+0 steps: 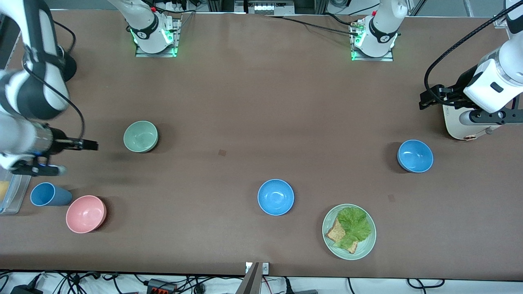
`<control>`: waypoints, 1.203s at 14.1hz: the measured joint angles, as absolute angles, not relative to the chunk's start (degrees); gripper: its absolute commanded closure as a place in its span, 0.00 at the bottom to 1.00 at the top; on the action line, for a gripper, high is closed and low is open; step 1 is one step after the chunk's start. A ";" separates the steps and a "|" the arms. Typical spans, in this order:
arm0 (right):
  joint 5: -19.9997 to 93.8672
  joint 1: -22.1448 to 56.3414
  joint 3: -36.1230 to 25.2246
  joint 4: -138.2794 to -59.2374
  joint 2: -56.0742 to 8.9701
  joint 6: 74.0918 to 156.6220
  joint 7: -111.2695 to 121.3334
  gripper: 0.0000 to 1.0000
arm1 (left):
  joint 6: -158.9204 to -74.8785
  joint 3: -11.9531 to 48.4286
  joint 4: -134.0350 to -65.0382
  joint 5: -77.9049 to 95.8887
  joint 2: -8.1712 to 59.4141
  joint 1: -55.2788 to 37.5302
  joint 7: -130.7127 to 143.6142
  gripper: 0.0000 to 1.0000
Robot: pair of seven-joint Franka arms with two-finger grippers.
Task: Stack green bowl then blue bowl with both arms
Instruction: 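Grasp the green bowl rim with the right gripper and lift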
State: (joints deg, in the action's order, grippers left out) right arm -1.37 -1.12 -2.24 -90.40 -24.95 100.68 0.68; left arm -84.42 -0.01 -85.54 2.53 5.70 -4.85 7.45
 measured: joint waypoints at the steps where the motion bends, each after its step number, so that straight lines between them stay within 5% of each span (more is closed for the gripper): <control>1: -1.37 -0.92 -2.22 -92.05 -25.73 101.40 0.67 0.00 | -84.42 -0.01 -85.53 2.53 5.70 -4.85 7.45 0.00; 12: -1.37 -0.03 -2.08 -112.74 -25.75 117.01 0.61 0.01 | -84.41 -0.01 -85.53 2.53 5.73 -4.77 7.48 0.00; 17: -1.37 -0.02 -2.07 -114.20 -26.22 118.29 0.61 0.74 | -84.41 -0.02 -85.53 2.53 5.72 -4.76 7.50 0.00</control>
State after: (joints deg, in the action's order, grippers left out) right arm -1.37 -0.02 -2.07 -114.20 -26.22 118.29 0.61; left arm -84.41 -0.02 -85.53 2.53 5.72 -4.76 7.50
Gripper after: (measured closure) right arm 0.260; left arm 0.000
